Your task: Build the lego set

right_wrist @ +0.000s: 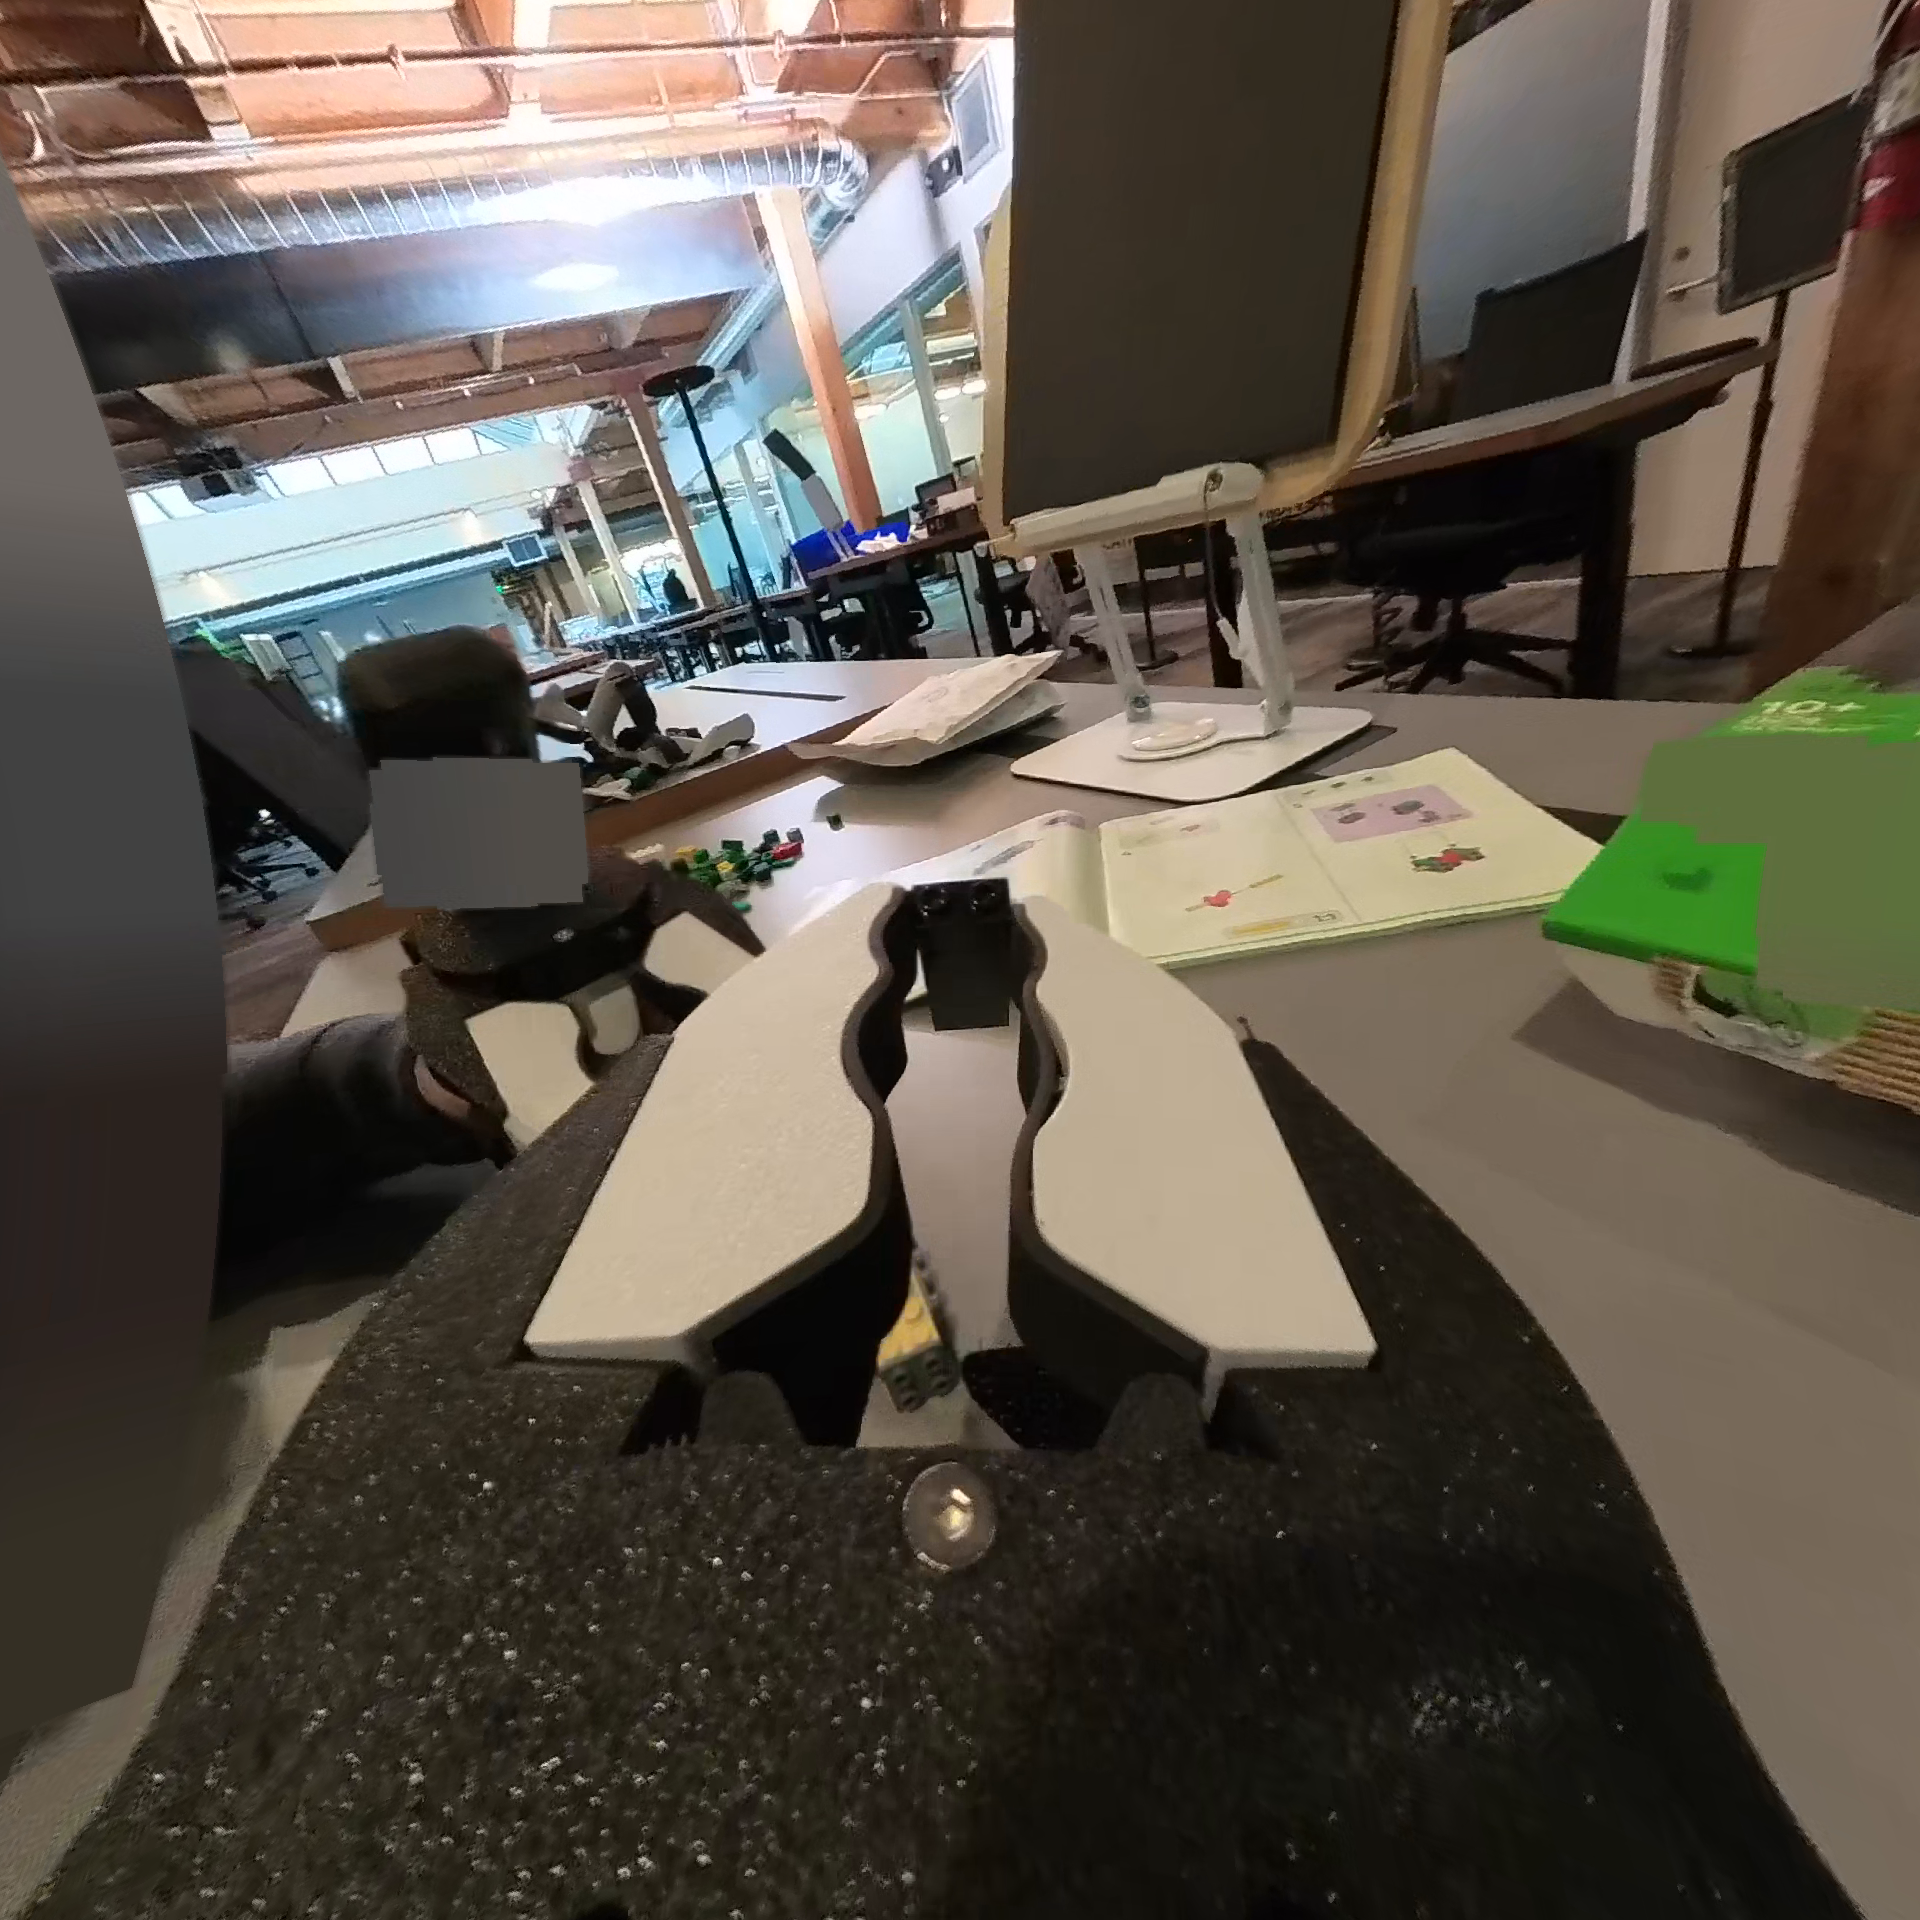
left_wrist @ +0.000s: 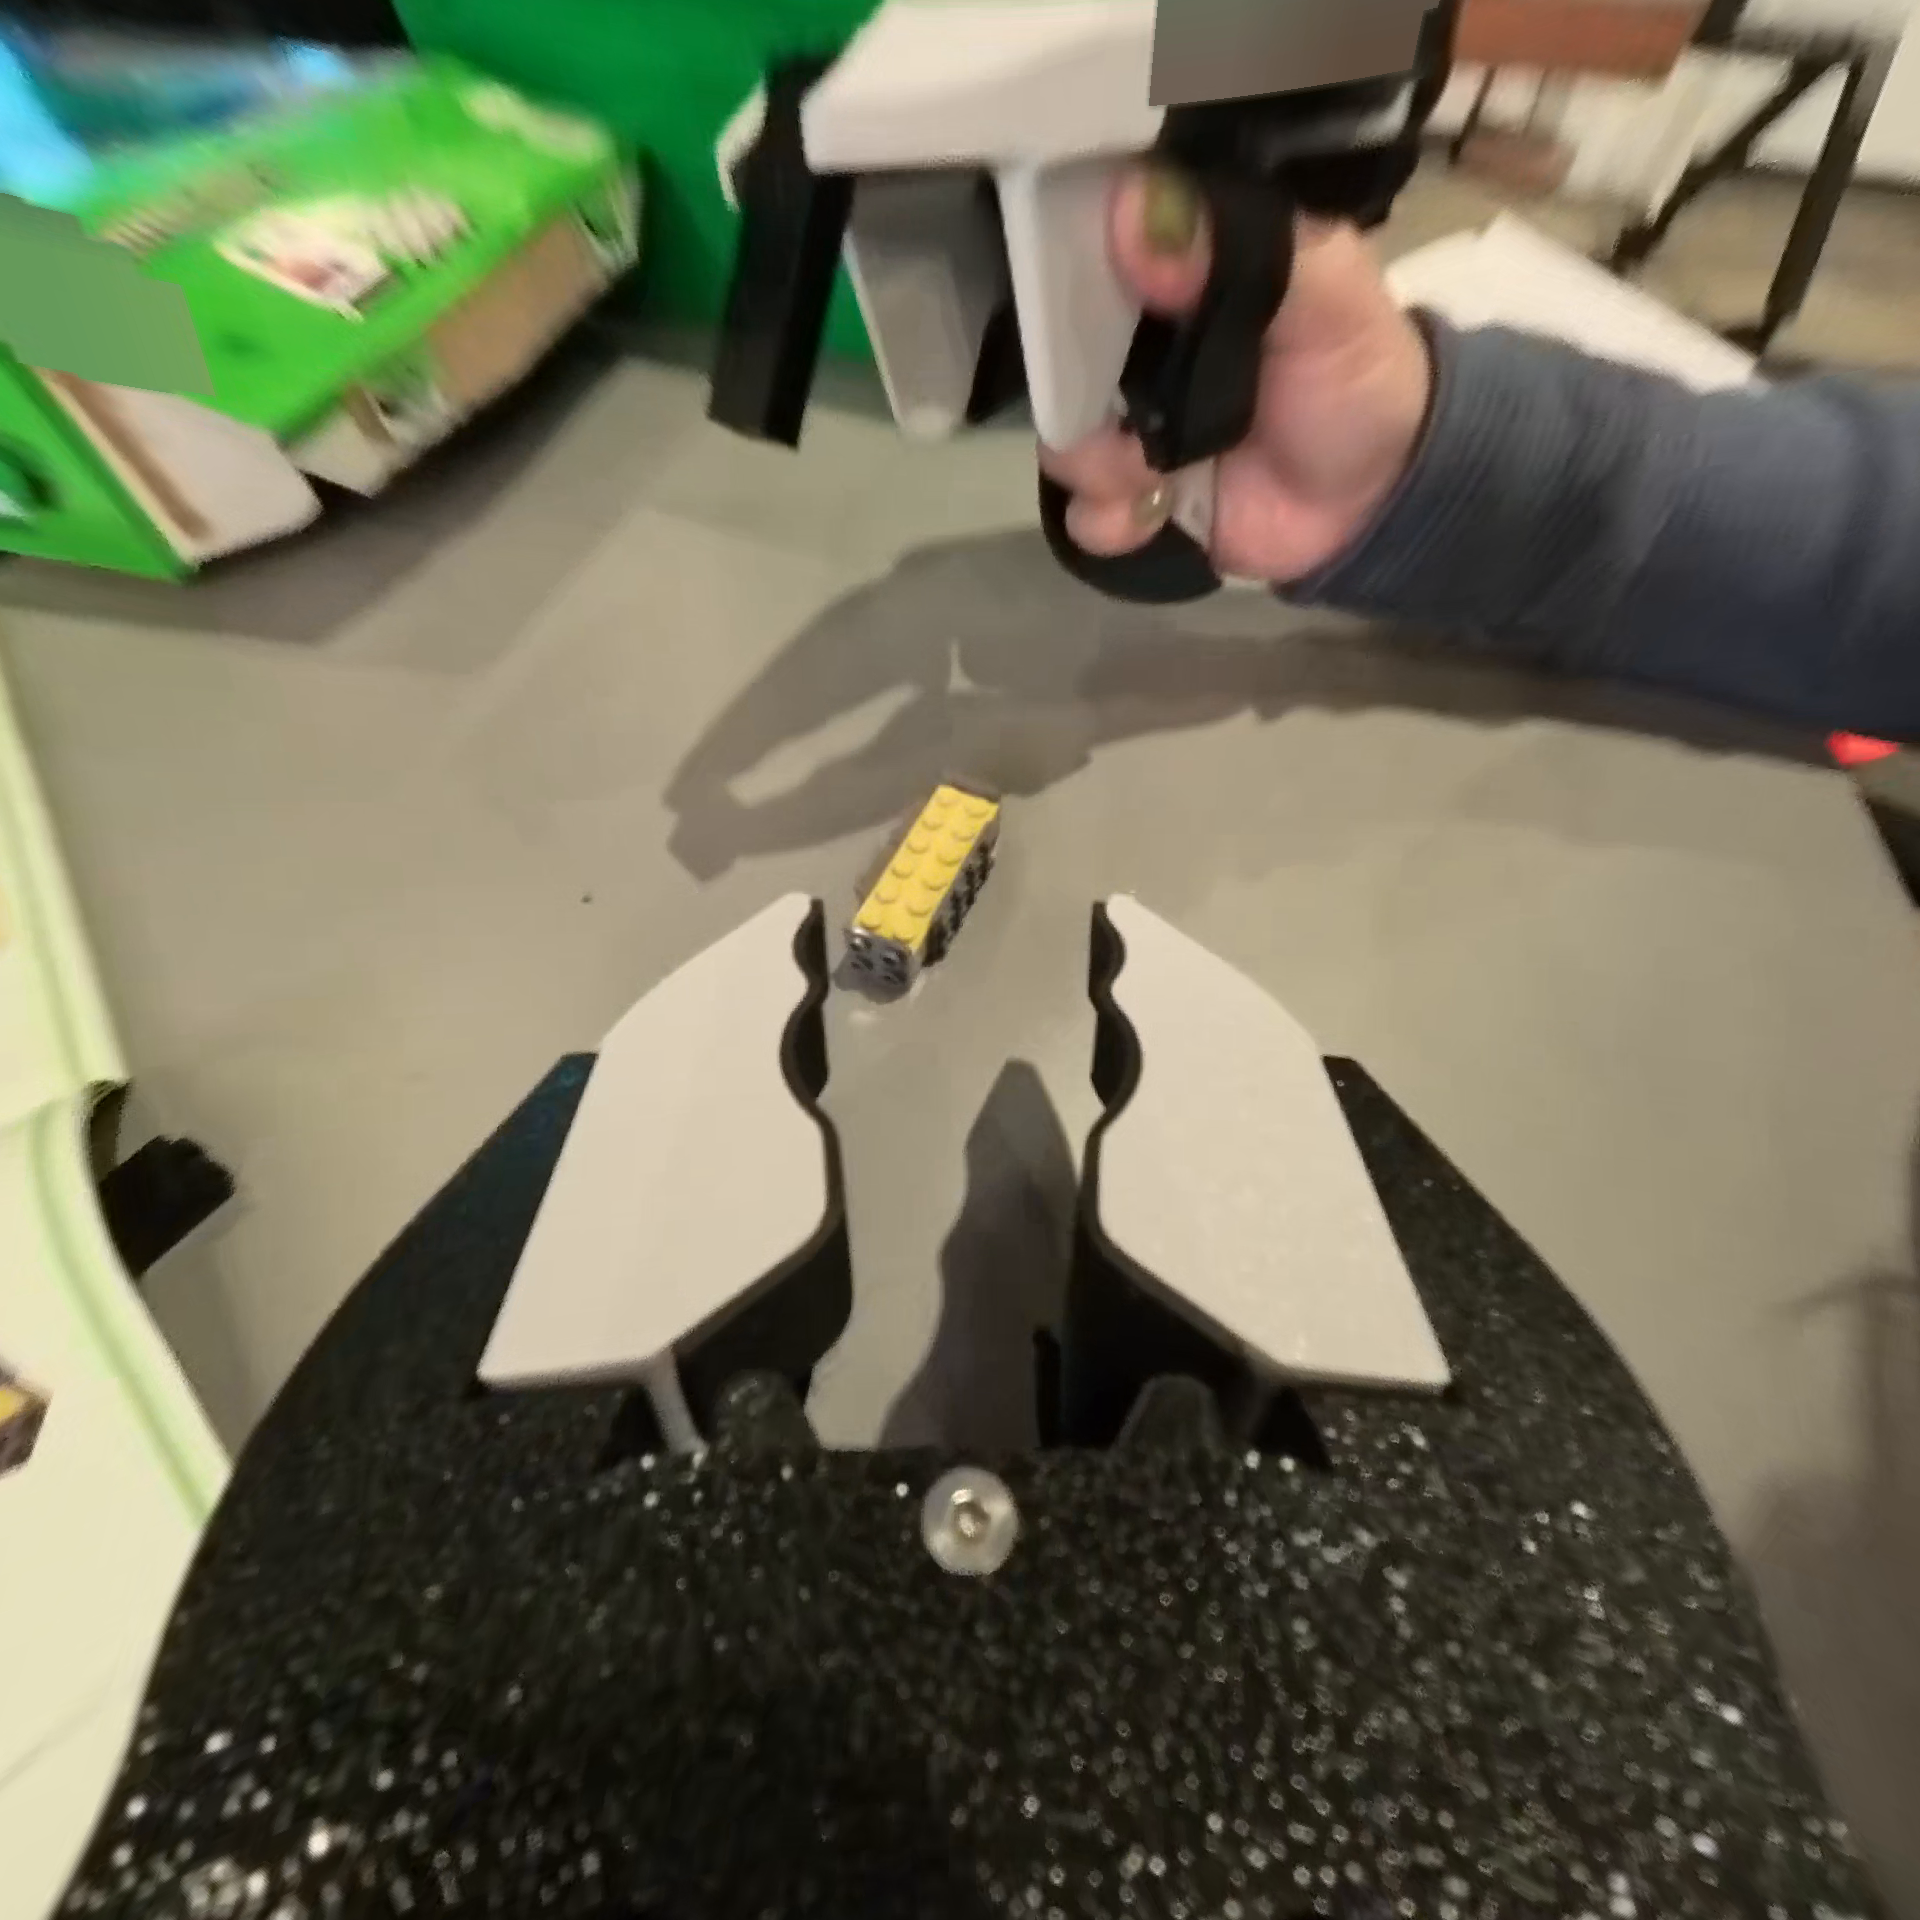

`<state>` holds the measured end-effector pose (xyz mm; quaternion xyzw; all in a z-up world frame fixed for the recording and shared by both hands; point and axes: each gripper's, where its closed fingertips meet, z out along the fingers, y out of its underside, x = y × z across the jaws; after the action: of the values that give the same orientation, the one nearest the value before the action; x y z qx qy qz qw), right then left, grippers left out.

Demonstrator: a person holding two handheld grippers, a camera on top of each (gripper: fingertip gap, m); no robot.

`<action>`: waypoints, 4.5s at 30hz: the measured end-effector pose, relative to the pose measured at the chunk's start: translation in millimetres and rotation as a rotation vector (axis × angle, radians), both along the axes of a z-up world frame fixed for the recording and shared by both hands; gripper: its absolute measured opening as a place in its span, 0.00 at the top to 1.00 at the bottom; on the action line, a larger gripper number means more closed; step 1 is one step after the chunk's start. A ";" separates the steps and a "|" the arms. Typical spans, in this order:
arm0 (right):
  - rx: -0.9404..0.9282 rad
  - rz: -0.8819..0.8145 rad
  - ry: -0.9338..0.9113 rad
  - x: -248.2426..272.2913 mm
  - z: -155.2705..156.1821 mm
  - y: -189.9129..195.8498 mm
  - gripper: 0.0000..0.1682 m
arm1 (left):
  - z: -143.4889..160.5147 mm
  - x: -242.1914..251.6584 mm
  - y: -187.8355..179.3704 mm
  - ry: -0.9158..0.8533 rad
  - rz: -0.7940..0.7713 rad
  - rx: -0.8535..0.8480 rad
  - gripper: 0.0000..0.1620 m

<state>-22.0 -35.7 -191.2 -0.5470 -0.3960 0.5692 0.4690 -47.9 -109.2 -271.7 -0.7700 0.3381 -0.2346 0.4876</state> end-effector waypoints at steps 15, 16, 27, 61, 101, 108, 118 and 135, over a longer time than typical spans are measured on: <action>0.216 -0.103 -0.019 -1.2 -13.9 5.1 0.90 | -27.4 20.5 26.0 0.221 -0.094 -0.091 0.72; 0.218 -0.101 -0.028 -2.6 -15.1 5.8 0.90 | -28.6 21.0 26.7 0.235 -0.094 -0.091 0.72; 0.189 -0.102 -0.009 -1.2 -15.1 9.5 0.90 | -39.0 19.5 28.3 0.341 -0.073 -0.085 0.79; 0.330 0.520 -0.420 -47.3 -59.4 -74.7 0.90 | -21.5 -28.0 -16.6 0.077 0.028 -0.153 0.74; 0.419 0.632 -0.634 -57.9 -77.8 -77.2 0.90 | -22.9 -17.8 -0.5 0.139 0.002 -0.086 0.74; 0.401 0.645 -0.643 -59.4 -78.2 -77.9 0.90 | -16.9 -18.3 6.8 0.117 0.007 -0.074 0.76; 0.345 0.669 -0.581 -58.7 -78.2 -76.8 0.90 | -21.2 -14.9 11.5 0.147 -0.012 -0.066 0.83; 0.347 0.656 -0.535 -56.8 -78.0 -75.6 0.90 | -21.0 -12.1 11.3 0.133 -0.047 -0.070 0.90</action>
<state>-78.8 -111.3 -269.2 -0.4339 -0.7450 0.4516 0.2296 -60.1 -98.0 -292.7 -0.7924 0.3791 -0.2060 0.4313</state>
